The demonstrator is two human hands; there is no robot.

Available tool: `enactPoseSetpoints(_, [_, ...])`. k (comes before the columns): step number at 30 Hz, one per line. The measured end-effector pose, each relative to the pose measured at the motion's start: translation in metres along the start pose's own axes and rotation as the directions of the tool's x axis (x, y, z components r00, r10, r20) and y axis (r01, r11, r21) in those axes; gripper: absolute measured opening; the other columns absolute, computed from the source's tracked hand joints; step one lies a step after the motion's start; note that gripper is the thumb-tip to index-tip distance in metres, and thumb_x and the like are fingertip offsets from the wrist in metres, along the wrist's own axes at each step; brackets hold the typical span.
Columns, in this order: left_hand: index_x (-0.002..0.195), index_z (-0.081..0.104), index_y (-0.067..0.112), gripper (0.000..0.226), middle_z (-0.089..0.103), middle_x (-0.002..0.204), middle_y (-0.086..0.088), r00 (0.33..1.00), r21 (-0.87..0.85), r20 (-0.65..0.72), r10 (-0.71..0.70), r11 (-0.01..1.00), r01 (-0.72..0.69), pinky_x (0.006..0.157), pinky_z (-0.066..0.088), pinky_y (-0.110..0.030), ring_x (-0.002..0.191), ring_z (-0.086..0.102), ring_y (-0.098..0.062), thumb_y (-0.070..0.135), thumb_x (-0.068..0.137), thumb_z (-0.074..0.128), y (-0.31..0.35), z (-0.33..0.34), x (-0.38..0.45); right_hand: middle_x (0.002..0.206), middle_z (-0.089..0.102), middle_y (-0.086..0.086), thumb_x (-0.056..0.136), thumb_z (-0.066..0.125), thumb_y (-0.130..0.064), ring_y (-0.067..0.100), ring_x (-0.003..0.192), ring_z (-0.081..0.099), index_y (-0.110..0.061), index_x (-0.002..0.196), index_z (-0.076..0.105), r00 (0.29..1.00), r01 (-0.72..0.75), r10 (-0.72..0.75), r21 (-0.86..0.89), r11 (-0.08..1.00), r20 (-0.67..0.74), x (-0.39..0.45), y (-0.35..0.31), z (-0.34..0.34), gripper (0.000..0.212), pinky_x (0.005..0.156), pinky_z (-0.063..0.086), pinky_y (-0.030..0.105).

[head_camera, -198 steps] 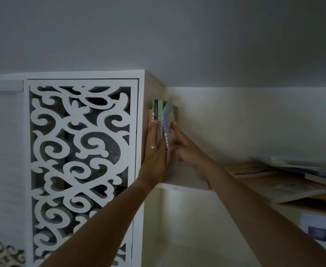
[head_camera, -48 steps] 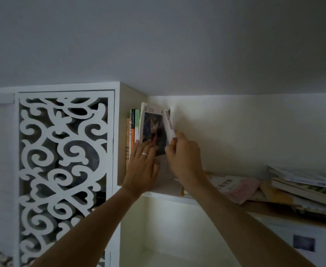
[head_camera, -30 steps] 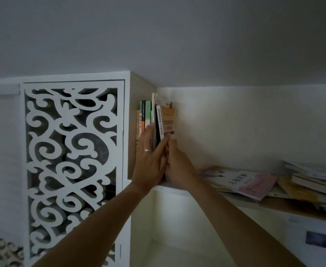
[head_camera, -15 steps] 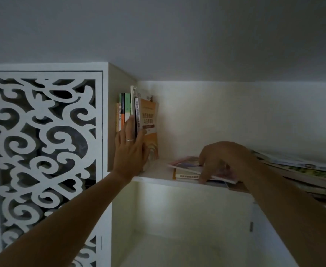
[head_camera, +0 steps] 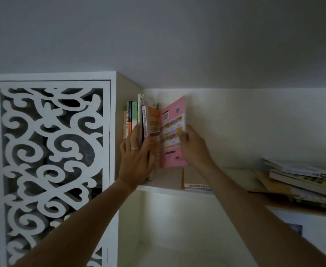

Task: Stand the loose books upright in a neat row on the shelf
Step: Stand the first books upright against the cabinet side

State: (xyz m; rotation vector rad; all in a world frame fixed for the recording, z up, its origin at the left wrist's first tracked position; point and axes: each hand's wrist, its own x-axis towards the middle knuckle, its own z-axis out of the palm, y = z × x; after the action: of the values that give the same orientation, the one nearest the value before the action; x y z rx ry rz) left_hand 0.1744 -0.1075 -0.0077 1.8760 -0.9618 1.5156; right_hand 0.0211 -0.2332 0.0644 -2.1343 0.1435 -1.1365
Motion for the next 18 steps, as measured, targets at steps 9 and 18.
enactPoseSetpoints(9, [0.14, 0.05, 0.016, 0.048, 0.026, 0.165, -0.017, 0.998, -0.123, -0.035, -0.058, 0.991, 0.054, 0.109, 0.037, -0.049, 0.143, 0.04, -0.035, 0.042, 0.104, 0.031, 0.001, 0.0, -0.003, 0.138, 0.061, 0.009, 0.107, 0.043, -0.034, 0.028, 0.111, 0.064, -0.028, 0.148, 0.028, 0.891, 0.09, -0.014, -0.146, 0.985, 0.453, -0.001, 0.008, 0.047, 0.044, 0.093, 0.052, 0.039])
enactPoseSetpoints(18, [0.135, 0.062, 0.028, 0.044, 0.017, 0.167, -0.019, 0.999, 0.062, 0.048, 0.003, 0.998, -0.006, 0.111, 0.037, -0.053, 0.149, 0.025, -0.038, 0.045, 0.094, 0.055, -0.006, 0.007, -0.005, 0.143, 0.057, 0.006, 0.1, 0.06, -0.029, 0.024, 0.122, 0.057, -0.022, 0.144, 0.052, 0.79, 0.277, 0.143, -0.554, 0.785, 0.597, -0.018, 0.014, 0.022, 0.046, 0.093, 0.043, 0.027])
